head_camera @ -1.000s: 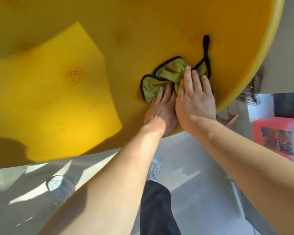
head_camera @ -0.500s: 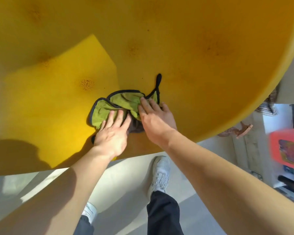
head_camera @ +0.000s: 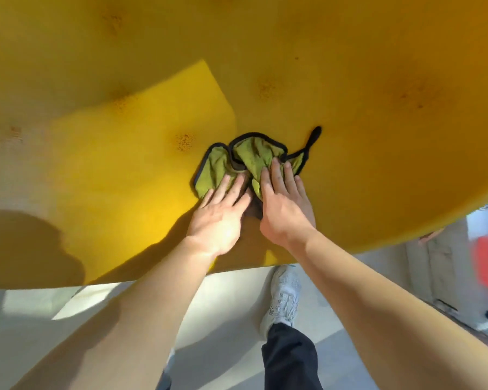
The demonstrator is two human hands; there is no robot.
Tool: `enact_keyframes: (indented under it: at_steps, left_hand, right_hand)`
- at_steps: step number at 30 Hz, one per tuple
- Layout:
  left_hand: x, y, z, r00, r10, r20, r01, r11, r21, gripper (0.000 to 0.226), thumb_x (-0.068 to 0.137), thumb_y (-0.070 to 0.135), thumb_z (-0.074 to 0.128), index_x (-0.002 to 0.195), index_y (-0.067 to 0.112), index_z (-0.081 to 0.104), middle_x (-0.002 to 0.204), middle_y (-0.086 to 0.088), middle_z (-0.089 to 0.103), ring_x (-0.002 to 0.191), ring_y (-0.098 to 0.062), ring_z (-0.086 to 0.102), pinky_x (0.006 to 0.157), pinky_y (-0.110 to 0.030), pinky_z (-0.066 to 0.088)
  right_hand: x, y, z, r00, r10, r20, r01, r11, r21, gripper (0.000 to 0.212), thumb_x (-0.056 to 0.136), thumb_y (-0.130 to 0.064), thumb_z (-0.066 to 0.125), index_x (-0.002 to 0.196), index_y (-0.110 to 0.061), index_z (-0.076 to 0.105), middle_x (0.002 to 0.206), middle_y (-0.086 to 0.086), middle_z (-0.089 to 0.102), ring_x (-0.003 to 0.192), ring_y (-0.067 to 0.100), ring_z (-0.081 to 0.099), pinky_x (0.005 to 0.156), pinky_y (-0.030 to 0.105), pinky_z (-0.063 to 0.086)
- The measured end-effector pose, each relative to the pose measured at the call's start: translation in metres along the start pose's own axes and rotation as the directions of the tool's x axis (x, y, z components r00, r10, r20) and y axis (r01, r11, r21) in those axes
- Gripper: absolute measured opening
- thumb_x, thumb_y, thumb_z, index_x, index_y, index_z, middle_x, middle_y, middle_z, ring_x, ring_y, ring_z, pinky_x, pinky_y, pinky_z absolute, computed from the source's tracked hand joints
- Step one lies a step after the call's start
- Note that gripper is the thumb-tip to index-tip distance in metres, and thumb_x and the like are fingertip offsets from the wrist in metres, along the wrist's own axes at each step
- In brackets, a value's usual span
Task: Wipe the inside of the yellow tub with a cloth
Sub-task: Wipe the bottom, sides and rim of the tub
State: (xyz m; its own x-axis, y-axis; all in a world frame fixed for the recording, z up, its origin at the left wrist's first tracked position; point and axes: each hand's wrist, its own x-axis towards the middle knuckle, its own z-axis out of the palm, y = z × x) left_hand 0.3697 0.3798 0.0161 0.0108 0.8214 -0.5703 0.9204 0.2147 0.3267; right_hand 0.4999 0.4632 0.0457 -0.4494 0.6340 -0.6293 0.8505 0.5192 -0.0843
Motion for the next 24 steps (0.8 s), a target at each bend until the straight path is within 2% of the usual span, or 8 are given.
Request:
enact_keyframes:
  at_steps: [3, 5, 7, 12, 15, 17, 21, 24]
  left_hand:
    - [-0.059, -0.072, -0.004, 0.995, -0.087, 0.058, 0.082, 0.993, 0.084, 0.070, 0.100, 0.024, 0.040, 0.156, 0.033, -0.001, 0.161, 0.008, -0.025, 0.150, -0.019, -0.015, 0.123, -0.044, 0.008]
    - [-0.097, -0.121, -0.014, 0.987, -0.148, 0.055, 0.139, 0.980, 0.144, 0.070, 0.100, 0.026, 0.038, 0.156, 0.031, -0.003, 0.162, 0.006, -0.020, 0.151, -0.020, -0.009, 0.121, -0.044, 0.013]
    - [-0.130, -0.163, -0.030, 0.972, -0.221, 0.079, 0.200, 0.957, 0.210, 0.071, 0.098, 0.026, 0.039, 0.156, 0.028, -0.001, 0.164, 0.003, -0.015, 0.152, -0.022, -0.008, 0.121, -0.043, 0.010]
    - [-0.176, -0.215, -0.076, 0.908, -0.404, 0.113, 0.341, 0.868, 0.360, 0.071, 0.097, 0.024, 0.032, 0.156, 0.022, -0.008, 0.164, -0.003, -0.016, 0.150, -0.025, -0.017, 0.121, -0.042, -0.003]
    - [-0.177, -0.211, -0.079, 0.919, -0.384, 0.094, 0.334, 0.881, 0.336, 0.065, 0.097, 0.021, 0.027, 0.156, 0.022, -0.001, 0.165, -0.002, -0.012, 0.150, -0.029, -0.016, 0.122, -0.046, -0.003]
    - [-0.161, -0.197, -0.066, 0.947, -0.302, 0.112, 0.268, 0.932, 0.244, 0.063, 0.098, 0.017, 0.030, 0.156, 0.023, 0.005, 0.165, 0.000, -0.010, 0.150, -0.031, -0.015, 0.122, -0.048, -0.001]
    - [-0.103, -0.123, -0.026, 0.991, -0.032, 0.131, 0.034, 0.999, -0.011, 0.060, 0.098, 0.015, 0.032, 0.154, 0.026, 0.016, 0.166, 0.001, -0.001, 0.151, -0.030, -0.008, 0.121, -0.048, 0.003]
    - [-0.072, -0.064, -0.016, 0.963, 0.142, 0.230, -0.118, 0.986, -0.114, 0.066, 0.096, 0.009, 0.034, 0.155, 0.030, 0.013, 0.166, 0.005, -0.004, 0.151, -0.026, -0.009, 0.122, -0.045, 0.003]
  right_hand:
    - [0.002, -0.073, 0.019, 0.995, -0.079, 0.054, 0.072, 0.990, 0.118, 0.092, 0.089, -0.039, 0.048, 0.159, -0.014, -0.007, 0.165, 0.011, -0.019, 0.152, 0.033, -0.017, 0.124, 0.049, 0.002]
    - [0.003, -0.130, 0.029, 0.987, -0.141, 0.076, 0.127, 0.978, 0.163, 0.099, 0.087, -0.054, 0.047, 0.159, -0.015, -0.009, 0.164, 0.012, -0.022, 0.151, 0.033, -0.021, 0.123, 0.050, 0.000]
    - [0.005, -0.190, 0.034, 0.977, -0.197, 0.080, 0.176, 0.961, 0.213, 0.096, 0.089, -0.060, 0.040, 0.159, -0.016, -0.010, 0.164, 0.011, -0.024, 0.150, 0.033, -0.023, 0.123, 0.050, -0.003]
    - [0.004, -0.294, 0.030, 0.940, -0.341, 0.003, 0.318, 0.880, 0.354, 0.077, 0.099, -0.044, 0.032, 0.159, -0.016, -0.006, 0.166, 0.009, -0.018, 0.152, 0.031, -0.017, 0.124, 0.048, -0.003]
    - [0.005, -0.278, 0.031, 0.908, -0.418, -0.013, 0.392, 0.841, 0.374, 0.073, 0.100, -0.037, 0.034, 0.160, -0.021, -0.004, 0.166, 0.001, -0.016, 0.153, 0.022, -0.016, 0.124, 0.042, -0.001]
    - [0.004, -0.238, 0.036, 0.912, -0.411, 0.005, 0.390, 0.869, 0.304, 0.072, 0.100, -0.036, 0.035, 0.160, -0.022, -0.004, 0.166, -0.004, -0.017, 0.153, 0.017, -0.015, 0.125, 0.042, 0.002]
    - [-0.015, -0.124, 0.040, 0.983, -0.175, 0.062, 0.169, 0.981, 0.094, 0.073, 0.100, -0.039, 0.035, 0.160, -0.024, -0.004, 0.165, -0.005, -0.017, 0.153, 0.016, -0.011, 0.125, 0.041, 0.004]
    - [-0.039, -0.068, 0.035, 0.995, 0.048, 0.090, -0.054, 0.997, 0.059, 0.076, 0.100, -0.036, 0.037, 0.160, -0.019, -0.006, 0.166, 0.000, -0.017, 0.154, 0.020, -0.009, 0.125, 0.040, 0.006]
